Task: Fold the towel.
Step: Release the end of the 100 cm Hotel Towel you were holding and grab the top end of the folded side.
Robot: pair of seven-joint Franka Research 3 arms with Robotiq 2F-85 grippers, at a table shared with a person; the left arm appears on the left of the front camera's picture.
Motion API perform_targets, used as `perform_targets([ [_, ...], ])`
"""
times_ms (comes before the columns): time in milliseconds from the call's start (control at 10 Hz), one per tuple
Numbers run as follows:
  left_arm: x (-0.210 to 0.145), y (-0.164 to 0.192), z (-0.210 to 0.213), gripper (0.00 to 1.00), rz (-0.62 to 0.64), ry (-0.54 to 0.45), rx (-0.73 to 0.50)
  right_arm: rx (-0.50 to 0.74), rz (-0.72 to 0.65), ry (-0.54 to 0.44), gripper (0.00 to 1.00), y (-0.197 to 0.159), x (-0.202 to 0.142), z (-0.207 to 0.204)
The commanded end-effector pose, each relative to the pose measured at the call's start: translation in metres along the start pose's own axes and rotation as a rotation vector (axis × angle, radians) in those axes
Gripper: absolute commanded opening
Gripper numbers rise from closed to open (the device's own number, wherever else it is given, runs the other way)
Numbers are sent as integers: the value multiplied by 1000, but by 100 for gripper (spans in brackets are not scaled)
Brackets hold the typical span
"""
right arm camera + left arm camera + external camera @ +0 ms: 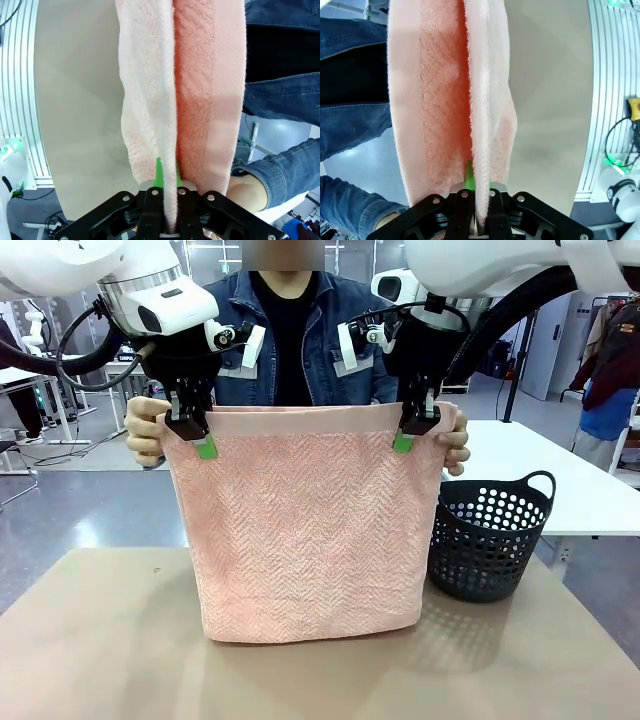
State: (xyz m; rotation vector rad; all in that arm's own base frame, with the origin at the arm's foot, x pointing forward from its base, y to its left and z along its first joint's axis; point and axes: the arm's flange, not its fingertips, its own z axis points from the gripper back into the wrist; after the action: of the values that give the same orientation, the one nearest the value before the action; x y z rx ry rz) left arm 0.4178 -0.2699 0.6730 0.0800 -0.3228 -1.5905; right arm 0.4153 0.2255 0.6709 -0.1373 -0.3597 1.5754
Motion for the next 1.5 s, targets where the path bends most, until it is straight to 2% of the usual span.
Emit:
perform_targets([
  [0, 0, 0, 2, 0, -11, 0, 4, -2, 0, 3, 0, 0, 0, 0],
  [300, 0, 0, 2, 0, -11, 0, 4, 0, 0, 0, 3, 0, 0, 0],
  [400, 0, 0, 0, 36, 0, 0, 0, 9, 9, -40, 20, 2, -1, 3],
  [500, -2, -1, 2, 36, -14, -5, -1, 4, 23, -43, 33, 3, -2, 6],
  [600, -4, -1, 3, 67, -5, -5, 1, 2, 7, -54, 50, 5, -2, 6],
  [700, -5, -1, 5, 37, -5, -6, 3, -7, -9, -51, 64, 7, -4, 8],
  [800, -4, -3, 11, 97, 7, -16, 18, -31, -19, -55, 81, 10, -5, 12],
  [900, -2, -9, 23, 68, 23, -9, 73, -103, -23, -70, 95, 17, -7, 24],
  [1000, 1, -17, 38, 100, 33, -6, 159, -159, -29, -90, 100, 23, -10, 37],
  [1100, 2, -27, 55, 98, 36, -16, 243, -194, -25, -102, 100, 27, -13, 49],
  [1300, -2, -32, 70, 100, 39, -54, 265, -203, -1, -138, 98, 29, -13, 62],
  [1400, -3, -30, 73, 100, 43, -62, 273, -210, 0, -138, 100, 28, -12, 65],
])
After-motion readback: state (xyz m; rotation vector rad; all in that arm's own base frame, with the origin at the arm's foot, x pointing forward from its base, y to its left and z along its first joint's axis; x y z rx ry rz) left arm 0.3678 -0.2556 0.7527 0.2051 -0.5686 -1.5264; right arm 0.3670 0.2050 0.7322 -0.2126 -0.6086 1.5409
